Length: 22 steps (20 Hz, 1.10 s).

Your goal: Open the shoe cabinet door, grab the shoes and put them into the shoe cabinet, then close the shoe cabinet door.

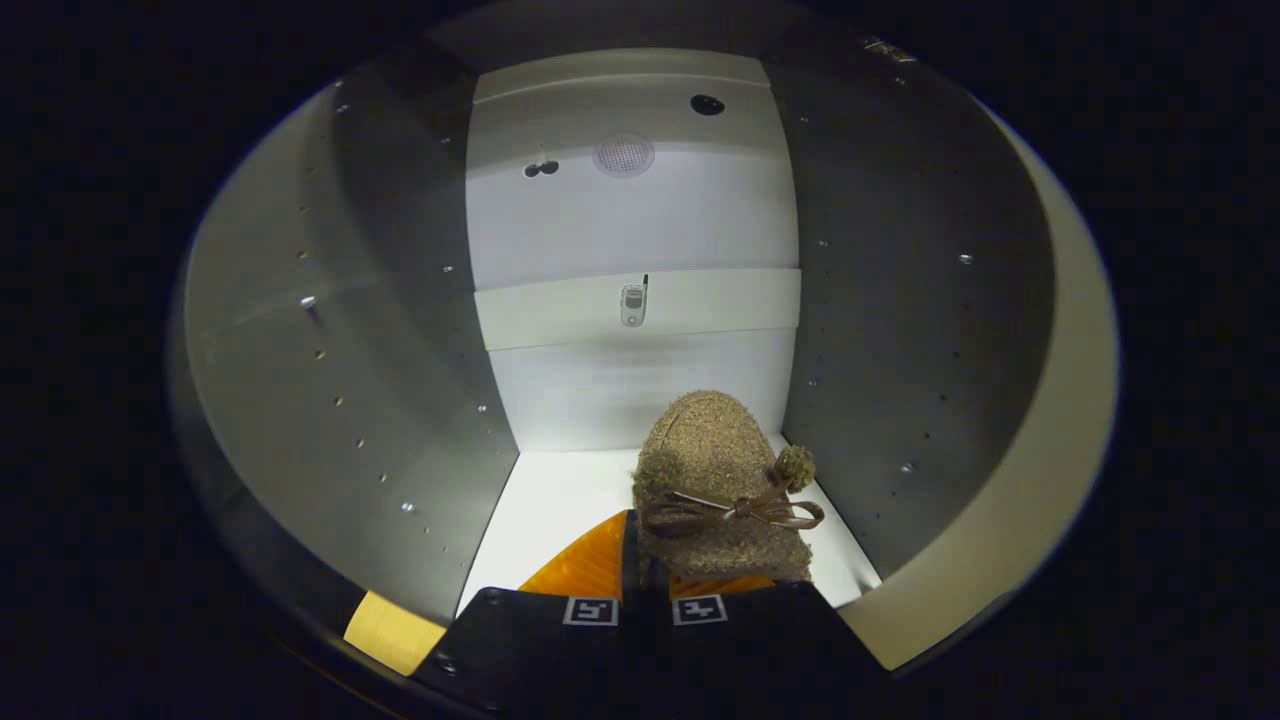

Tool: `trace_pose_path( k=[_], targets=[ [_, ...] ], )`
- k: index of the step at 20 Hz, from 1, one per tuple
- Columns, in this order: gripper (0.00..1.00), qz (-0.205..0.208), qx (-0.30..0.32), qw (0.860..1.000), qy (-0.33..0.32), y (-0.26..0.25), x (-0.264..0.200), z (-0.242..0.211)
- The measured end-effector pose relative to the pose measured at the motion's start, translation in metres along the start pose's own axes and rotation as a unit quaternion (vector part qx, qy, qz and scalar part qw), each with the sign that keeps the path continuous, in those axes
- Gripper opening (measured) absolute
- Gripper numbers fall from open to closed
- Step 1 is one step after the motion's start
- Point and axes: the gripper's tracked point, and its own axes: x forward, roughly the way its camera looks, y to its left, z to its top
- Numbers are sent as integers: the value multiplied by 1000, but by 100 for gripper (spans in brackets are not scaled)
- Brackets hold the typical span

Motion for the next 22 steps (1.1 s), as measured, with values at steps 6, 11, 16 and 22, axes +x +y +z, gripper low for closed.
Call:
trace_pose_path(
  k=[6,11,16,22],
  targets=[
    [5,-3,-9,999,35,-3,70,-12],
    [5,-4,-26,996,84,-1,99,-47],
    [6,-13,-43,995,86,1,103,-54],
    [28,-24,-43,992,118,-1,101,-76]
  ],
)
